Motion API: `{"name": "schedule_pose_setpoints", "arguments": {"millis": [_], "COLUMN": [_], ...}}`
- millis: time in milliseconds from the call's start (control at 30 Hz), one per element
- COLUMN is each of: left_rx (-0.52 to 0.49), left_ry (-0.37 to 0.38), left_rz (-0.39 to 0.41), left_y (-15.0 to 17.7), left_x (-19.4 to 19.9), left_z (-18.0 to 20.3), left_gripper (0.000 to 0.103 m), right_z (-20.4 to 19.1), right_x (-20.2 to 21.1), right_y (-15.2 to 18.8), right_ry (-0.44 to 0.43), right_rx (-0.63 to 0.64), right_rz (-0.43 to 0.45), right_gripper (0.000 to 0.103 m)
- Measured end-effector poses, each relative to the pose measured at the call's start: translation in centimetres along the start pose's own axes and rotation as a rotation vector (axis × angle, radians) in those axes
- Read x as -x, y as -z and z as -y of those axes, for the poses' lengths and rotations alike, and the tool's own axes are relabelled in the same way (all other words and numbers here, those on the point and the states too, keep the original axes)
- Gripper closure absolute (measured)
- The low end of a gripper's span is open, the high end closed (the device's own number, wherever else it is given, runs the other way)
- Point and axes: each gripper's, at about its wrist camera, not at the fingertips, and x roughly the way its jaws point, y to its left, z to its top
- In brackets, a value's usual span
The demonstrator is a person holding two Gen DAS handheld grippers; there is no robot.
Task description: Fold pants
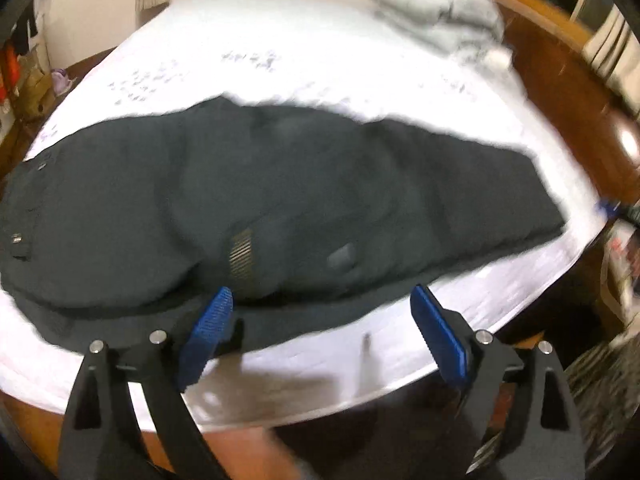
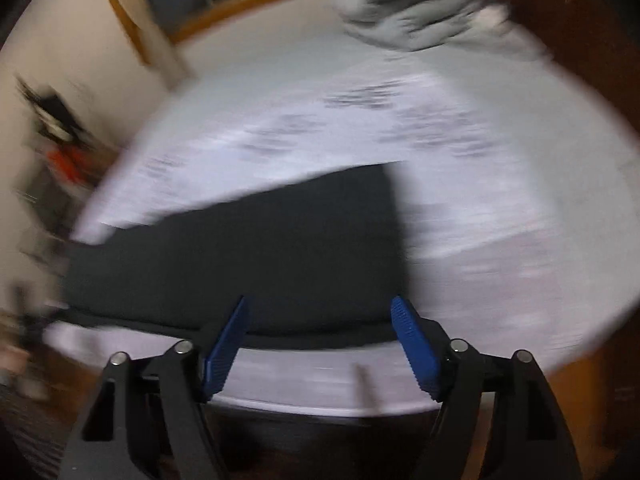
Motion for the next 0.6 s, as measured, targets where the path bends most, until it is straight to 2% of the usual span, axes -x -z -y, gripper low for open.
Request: {"name": "schedule_pose_setpoints", "arguments": {"millis": [33,100,200,300,433,600], "left_rx": [0.013,0.046,0.113,0.203,0.270,0.250], "left_ry": [0.015,0.024,0.000,0.028,0.060,0.055], "left_rz": [0.024,0.071,0.114,0.111,0.096,0.076], "left_y": [-0.4,-1.1,-1.3,-0.9,-0.5,-0.4], "left_x": [-0.1,-0.5,-2.0,-3.7,-4.9,-6.2], "left_z": [0.9,2.9,5.3,6.5,7.3,8.2], "left_gripper": [0.011,0.011,0.009,0.009,0.009,0.009], "right_z": [-1.5,-4.2,-5.6,-4.4,-2.7,-1.7], "right_x": [-1.6,-5.2,-10.5,-14.0,-15.3,-15.4], "right_y": [0.3,1.2,3.1,4.5,5.3,4.5], "right_ry": [-0.108,-0.234,-0.304,-0.397,-0.372,-0.346], "right_rx": [-0.022,-0.053,-0.166,-0.379,-0.487,-0.489], "right_rz": [-0.032,-0.115,-0.229,-0.279,-0.269,-0.216], "right_gripper": [0.028,0.034,0.047,0.048,0.048,0.048]}}
